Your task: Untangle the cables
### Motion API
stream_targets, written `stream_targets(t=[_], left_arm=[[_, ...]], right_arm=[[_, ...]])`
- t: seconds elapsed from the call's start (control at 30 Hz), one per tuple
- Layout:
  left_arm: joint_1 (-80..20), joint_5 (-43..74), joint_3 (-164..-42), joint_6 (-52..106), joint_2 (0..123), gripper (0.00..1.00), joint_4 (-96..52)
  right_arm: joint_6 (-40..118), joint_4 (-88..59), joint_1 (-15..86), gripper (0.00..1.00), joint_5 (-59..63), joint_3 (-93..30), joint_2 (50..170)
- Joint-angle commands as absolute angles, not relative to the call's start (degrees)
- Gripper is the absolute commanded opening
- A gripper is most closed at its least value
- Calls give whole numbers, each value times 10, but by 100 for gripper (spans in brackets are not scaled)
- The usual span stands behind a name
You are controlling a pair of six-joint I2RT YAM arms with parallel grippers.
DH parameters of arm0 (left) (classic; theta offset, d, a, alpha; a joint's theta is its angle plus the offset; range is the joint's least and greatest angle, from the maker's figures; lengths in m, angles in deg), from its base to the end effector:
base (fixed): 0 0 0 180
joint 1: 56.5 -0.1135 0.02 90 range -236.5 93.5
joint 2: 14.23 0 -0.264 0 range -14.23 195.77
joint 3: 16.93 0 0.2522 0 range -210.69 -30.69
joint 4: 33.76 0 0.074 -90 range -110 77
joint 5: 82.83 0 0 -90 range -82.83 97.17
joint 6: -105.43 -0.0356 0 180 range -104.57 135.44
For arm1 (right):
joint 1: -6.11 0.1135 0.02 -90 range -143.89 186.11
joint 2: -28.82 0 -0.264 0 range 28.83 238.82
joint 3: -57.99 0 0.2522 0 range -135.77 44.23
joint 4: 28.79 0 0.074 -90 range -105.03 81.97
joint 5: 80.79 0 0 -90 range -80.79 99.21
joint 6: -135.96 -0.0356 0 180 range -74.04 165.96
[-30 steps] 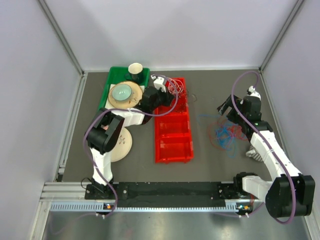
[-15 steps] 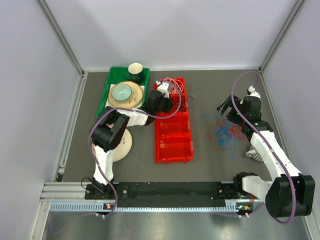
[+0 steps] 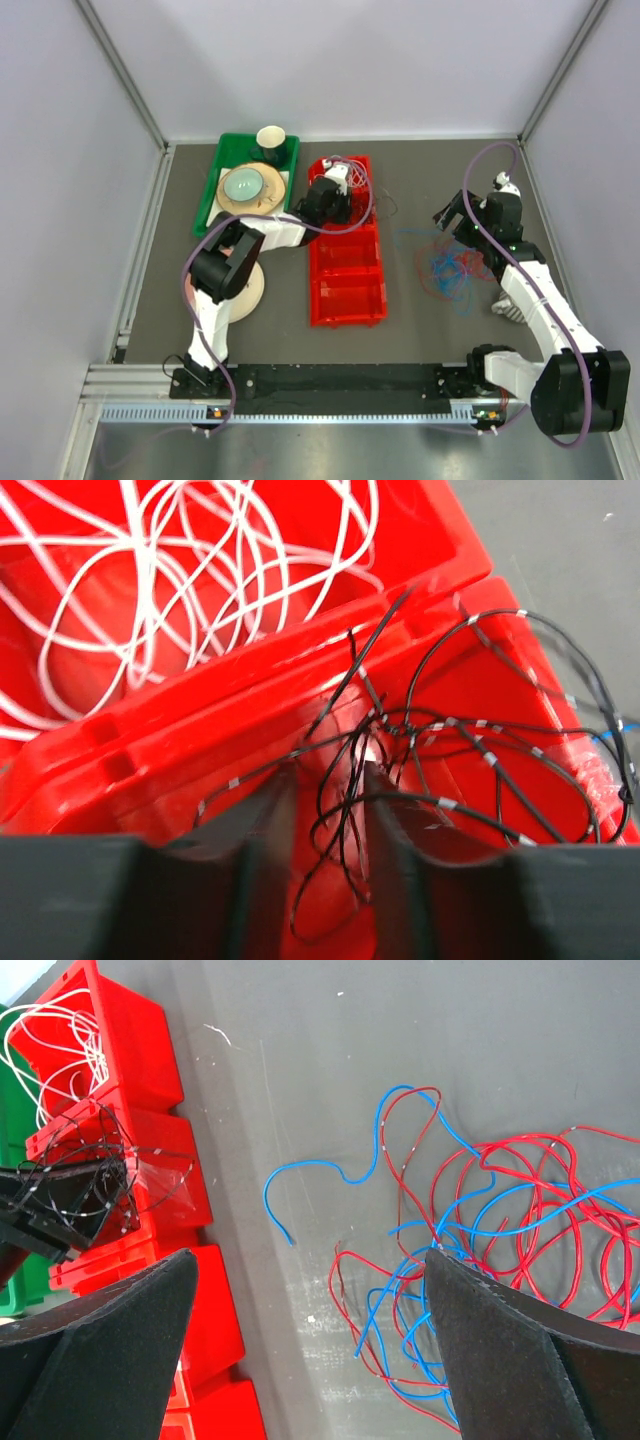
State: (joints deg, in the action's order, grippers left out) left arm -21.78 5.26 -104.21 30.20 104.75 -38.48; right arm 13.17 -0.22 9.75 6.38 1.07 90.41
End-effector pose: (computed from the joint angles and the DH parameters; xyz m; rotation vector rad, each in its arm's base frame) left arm 0.3789 -0.2611 0.1622 0.3392 2.0514 -0.5021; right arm 0.2368 0.0168 0.2651 0.5204 2.1172 0.4193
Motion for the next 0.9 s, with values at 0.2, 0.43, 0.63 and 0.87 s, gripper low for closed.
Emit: stream_targets(t=[0.2,0.43,0.63,0.87], left_arm=[[-215,39,-1096,294,946,53,-264],[-214,31,-1108,295,904,56,-211],[-214,30,-1084,297,856,71,-197],[-193,92,-1157,258,871,80,-133]], right_arm=[[128,-7,101,93,53,-5,903],[129,-6,102,93,57,-2,898],[127,-7,101,93,53,3,898],[123,-7,102,93,51,6,896]])
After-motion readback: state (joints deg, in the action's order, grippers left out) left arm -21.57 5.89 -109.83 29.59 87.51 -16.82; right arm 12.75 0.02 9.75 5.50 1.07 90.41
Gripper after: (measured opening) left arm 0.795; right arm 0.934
